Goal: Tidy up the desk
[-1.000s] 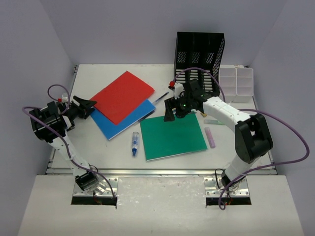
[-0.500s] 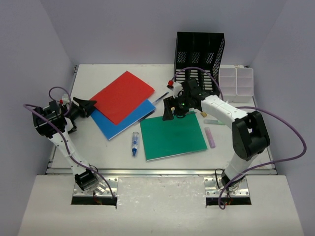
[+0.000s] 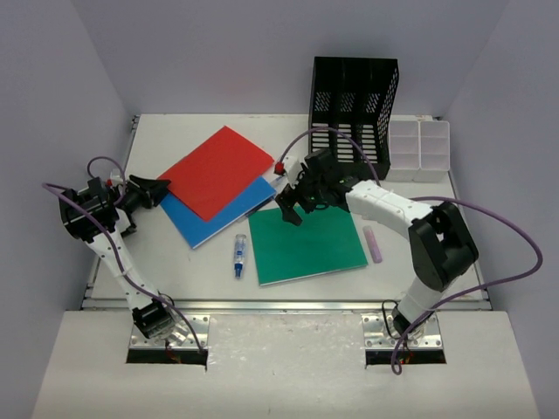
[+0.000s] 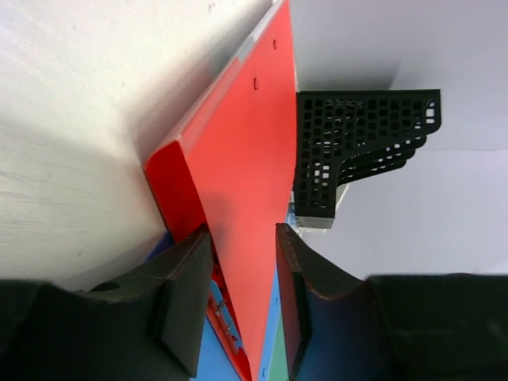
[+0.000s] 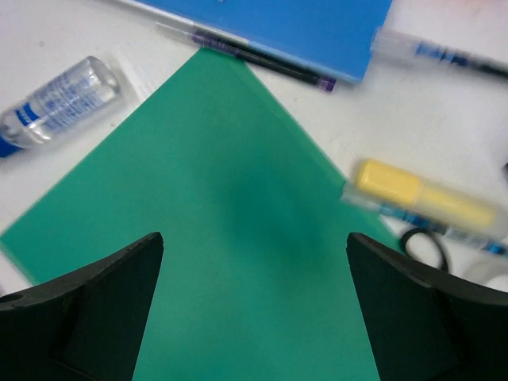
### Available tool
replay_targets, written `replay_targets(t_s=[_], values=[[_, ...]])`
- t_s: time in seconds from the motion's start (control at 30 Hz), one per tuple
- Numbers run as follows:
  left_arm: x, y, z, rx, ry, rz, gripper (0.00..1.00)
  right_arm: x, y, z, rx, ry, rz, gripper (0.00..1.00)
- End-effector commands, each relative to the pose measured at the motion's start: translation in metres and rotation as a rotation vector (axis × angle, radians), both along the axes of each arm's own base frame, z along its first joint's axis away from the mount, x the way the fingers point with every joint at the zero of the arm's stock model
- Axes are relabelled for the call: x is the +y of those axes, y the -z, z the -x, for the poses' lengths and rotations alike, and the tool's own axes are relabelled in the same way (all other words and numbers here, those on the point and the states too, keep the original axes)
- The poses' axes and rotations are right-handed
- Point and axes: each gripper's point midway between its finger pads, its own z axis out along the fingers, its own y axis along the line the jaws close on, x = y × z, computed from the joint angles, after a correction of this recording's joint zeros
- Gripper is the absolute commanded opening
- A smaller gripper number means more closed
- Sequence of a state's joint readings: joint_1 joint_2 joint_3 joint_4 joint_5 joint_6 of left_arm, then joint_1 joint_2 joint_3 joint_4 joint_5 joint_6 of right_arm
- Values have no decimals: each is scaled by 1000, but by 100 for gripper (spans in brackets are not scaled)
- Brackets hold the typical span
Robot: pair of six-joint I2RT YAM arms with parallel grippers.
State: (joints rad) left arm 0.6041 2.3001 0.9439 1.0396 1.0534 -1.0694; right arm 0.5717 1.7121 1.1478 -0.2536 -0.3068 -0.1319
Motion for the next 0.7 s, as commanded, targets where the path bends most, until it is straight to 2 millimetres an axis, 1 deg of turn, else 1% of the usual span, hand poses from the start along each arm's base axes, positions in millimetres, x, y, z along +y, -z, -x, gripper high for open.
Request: replay_targets(t_s=[0.0, 0.07, 0.1, 0.13, 0.17, 0.23, 0.27, 0.33, 0.4, 0.5, 0.53, 0.6, 0.67], values=[[13, 17, -3, 47, -45, -53, 29, 3, -51, -40, -453, -128, 78, 99], [15, 19, -2, 70, -49, -62, 19, 8, -58, -49, -526, -146, 103, 99], [16, 19, -2, 78, -50, -81, 8, 13, -61, -51, -564, -160, 97, 99], [16, 19, -1, 86, -50, -96, 0, 20, -67, -54, -615, -181, 87, 99], [15, 16, 1, 93, -50, -104, 0, 32, -76, -54, -693, -215, 70, 99], [12, 11, 6, 114, -45, -107, 0, 51, -81, -49, -793, -276, 50, 99], [10, 8, 10, 129, -41, -103, 0, 61, -81, -44, -842, -311, 42, 99], [8, -4, 14, 133, -37, -116, 0, 76, -74, -34, -912, -368, 39, 99], [5, -8, 21, 152, -30, -140, 0, 96, -70, -26, -999, -420, 22, 99], [1, -19, 30, 199, -25, -152, 0, 123, -63, -21, -1106, -459, -2, 99], [8, -19, 30, 243, -54, -175, 0, 131, -61, -22, -1127, -461, -9, 99], [4, -8, 43, 394, -52, -178, 0, 143, -52, -20, -1137, -462, -24, 99], [5, -5, 49, 499, -41, -217, 0, 154, -53, -20, -1141, -454, -52, 99]])
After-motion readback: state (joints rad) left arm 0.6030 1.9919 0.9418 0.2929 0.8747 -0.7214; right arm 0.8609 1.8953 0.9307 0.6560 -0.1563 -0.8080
